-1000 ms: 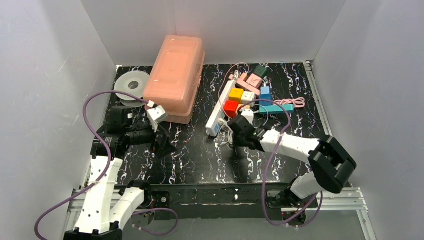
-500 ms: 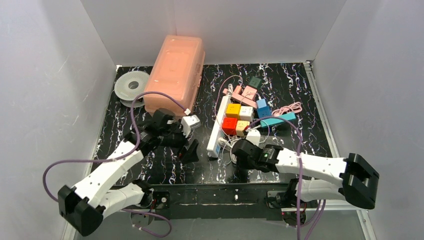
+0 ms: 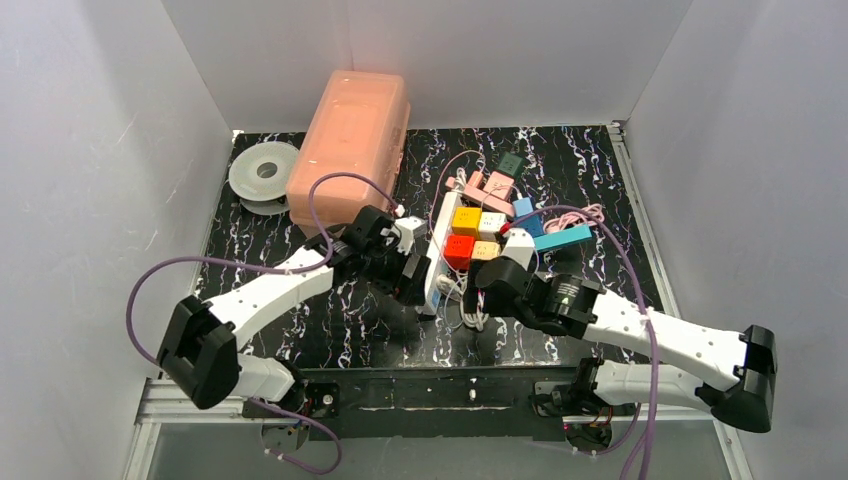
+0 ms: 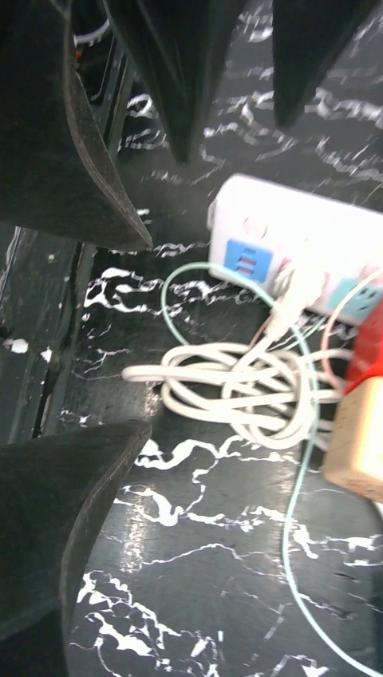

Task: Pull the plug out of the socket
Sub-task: Remove the plug from the socket.

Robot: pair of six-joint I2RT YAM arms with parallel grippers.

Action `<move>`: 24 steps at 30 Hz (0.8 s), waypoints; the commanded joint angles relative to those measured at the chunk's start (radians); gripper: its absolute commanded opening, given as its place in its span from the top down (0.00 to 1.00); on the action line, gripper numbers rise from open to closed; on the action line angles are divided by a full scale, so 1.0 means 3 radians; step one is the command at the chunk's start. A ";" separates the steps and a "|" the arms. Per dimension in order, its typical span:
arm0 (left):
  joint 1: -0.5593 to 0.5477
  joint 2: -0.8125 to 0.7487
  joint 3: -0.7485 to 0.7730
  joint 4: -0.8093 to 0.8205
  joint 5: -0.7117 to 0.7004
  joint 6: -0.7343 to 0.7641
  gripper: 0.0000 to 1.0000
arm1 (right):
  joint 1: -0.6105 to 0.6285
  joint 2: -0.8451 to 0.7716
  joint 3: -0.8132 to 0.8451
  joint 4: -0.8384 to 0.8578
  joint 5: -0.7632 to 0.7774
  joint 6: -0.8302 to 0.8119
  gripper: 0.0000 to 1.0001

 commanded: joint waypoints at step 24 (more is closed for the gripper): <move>-0.0111 0.0932 0.0328 0.0247 0.0152 -0.0343 0.49 | -0.0005 0.0051 -0.0274 0.1607 0.0508 -0.1053 0.18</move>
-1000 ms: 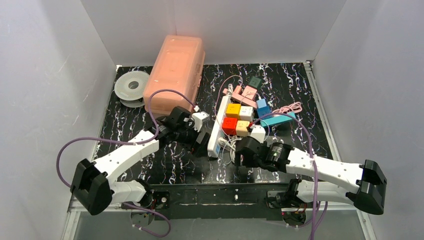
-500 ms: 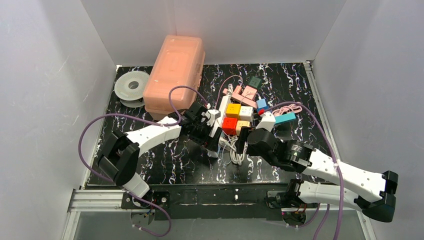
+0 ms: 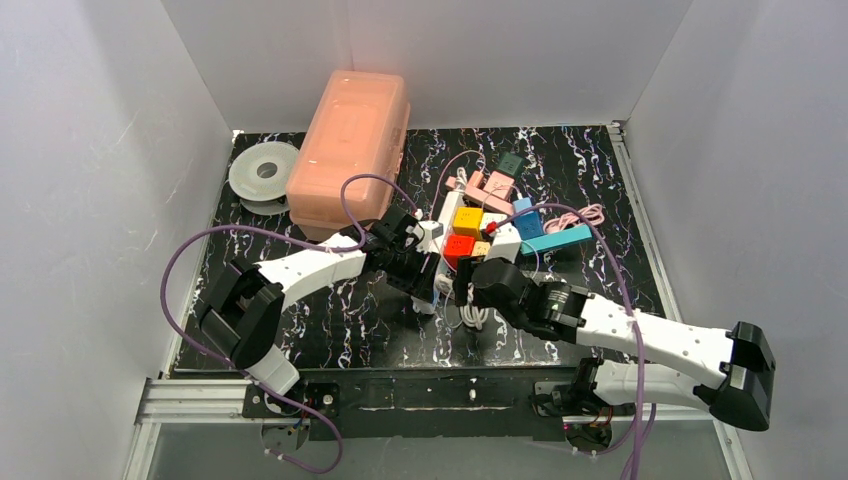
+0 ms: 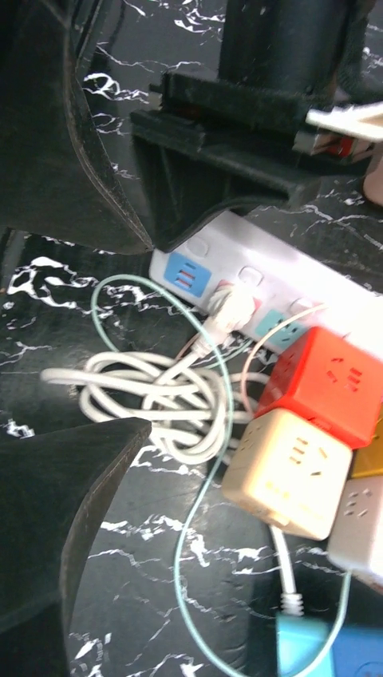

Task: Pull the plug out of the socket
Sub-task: Remove the plug from the socket.

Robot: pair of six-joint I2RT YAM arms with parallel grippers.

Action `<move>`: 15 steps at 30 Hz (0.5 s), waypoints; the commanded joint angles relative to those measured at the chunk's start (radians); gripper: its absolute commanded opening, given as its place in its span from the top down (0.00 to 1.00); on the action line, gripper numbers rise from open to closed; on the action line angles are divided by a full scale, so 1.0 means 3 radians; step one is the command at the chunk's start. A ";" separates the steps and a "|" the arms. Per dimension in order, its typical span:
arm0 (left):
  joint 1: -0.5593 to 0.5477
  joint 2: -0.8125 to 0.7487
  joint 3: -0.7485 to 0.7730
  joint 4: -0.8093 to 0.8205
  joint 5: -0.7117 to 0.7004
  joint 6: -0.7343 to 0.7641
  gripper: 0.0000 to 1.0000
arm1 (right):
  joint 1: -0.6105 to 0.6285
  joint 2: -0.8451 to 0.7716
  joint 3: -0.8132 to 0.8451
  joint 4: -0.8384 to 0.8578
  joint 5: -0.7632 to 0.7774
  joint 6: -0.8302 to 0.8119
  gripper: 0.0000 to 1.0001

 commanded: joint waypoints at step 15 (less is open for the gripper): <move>-0.0006 -0.0589 0.0255 -0.0574 0.0130 -0.0462 1.00 | 0.0002 0.0680 0.0073 0.1170 0.0121 -0.0432 0.21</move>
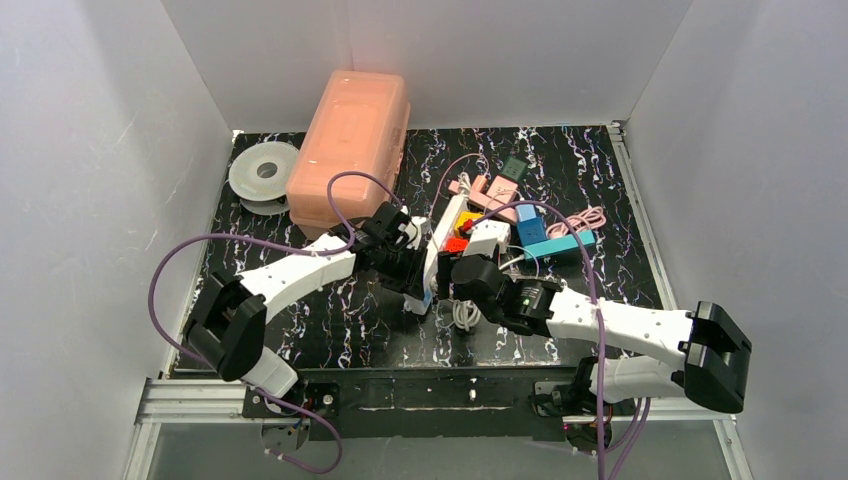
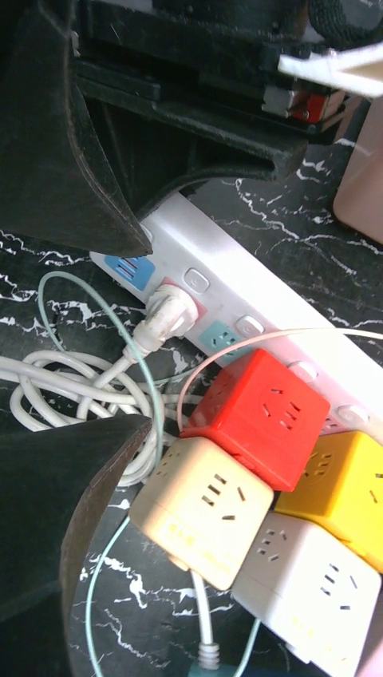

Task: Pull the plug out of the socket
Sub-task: Remove the plug from the socket.

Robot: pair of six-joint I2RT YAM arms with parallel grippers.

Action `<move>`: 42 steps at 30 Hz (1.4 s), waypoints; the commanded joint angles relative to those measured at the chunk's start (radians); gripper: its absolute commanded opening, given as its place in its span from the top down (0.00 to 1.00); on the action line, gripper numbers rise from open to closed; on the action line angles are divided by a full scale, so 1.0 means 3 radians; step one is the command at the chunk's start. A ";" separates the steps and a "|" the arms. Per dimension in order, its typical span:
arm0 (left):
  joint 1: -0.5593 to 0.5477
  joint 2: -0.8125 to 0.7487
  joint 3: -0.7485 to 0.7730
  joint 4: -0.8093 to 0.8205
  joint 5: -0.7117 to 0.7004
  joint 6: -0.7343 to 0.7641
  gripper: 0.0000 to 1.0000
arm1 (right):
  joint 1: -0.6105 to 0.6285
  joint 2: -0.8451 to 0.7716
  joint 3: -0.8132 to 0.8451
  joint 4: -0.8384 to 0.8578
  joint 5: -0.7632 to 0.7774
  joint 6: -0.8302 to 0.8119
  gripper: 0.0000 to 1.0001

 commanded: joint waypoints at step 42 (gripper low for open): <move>-0.0008 -0.0593 0.0655 -0.0581 0.0348 -0.0132 1.00 | 0.0416 0.1221 0.0214 0.0245 0.1144 -0.0066 0.85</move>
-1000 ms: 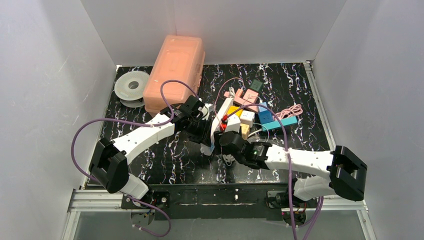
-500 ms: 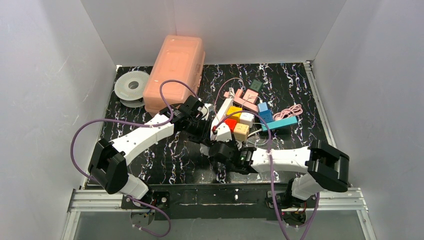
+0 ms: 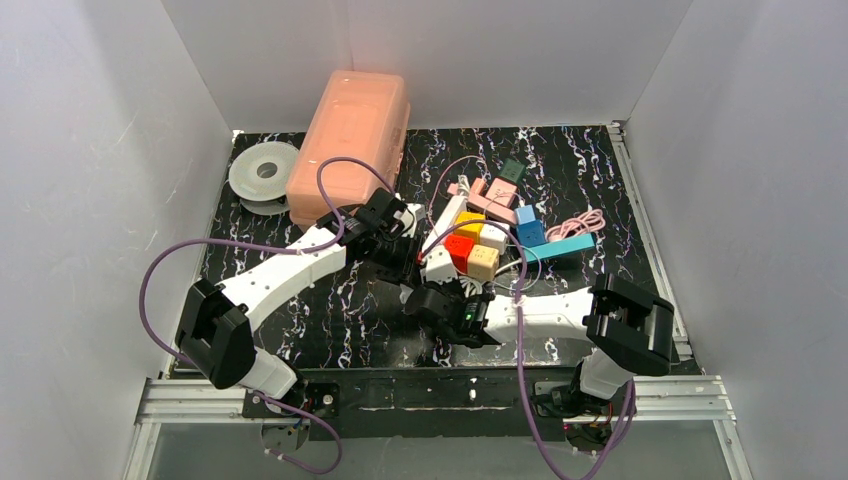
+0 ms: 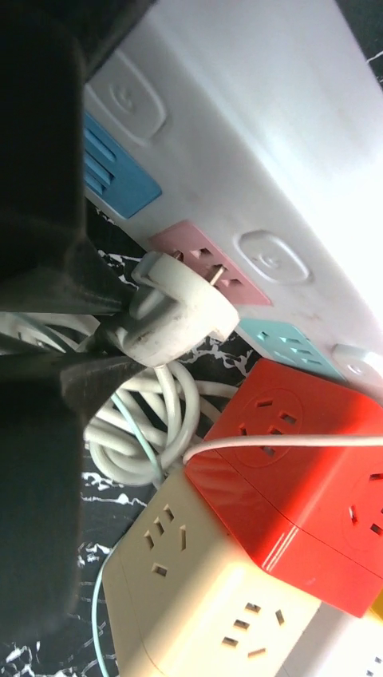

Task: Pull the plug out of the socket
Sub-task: Remove the plug from the socket.

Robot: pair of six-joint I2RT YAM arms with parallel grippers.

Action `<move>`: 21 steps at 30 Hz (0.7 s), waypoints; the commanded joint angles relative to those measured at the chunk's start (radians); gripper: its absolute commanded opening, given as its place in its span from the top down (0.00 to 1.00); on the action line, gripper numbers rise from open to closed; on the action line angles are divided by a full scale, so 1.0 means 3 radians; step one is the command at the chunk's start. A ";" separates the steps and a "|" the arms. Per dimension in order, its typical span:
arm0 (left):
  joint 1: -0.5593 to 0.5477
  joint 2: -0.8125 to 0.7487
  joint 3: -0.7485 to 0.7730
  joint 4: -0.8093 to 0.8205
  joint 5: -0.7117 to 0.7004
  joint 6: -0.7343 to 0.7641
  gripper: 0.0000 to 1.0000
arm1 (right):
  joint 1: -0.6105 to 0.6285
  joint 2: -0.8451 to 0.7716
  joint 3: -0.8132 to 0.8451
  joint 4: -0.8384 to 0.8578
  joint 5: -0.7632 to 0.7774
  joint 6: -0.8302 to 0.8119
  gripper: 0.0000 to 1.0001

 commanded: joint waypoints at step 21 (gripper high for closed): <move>-0.0029 -0.0441 0.0261 -0.0175 -0.0684 0.0487 1.00 | -0.0007 -0.0628 -0.0442 -0.1026 0.0625 0.1609 0.99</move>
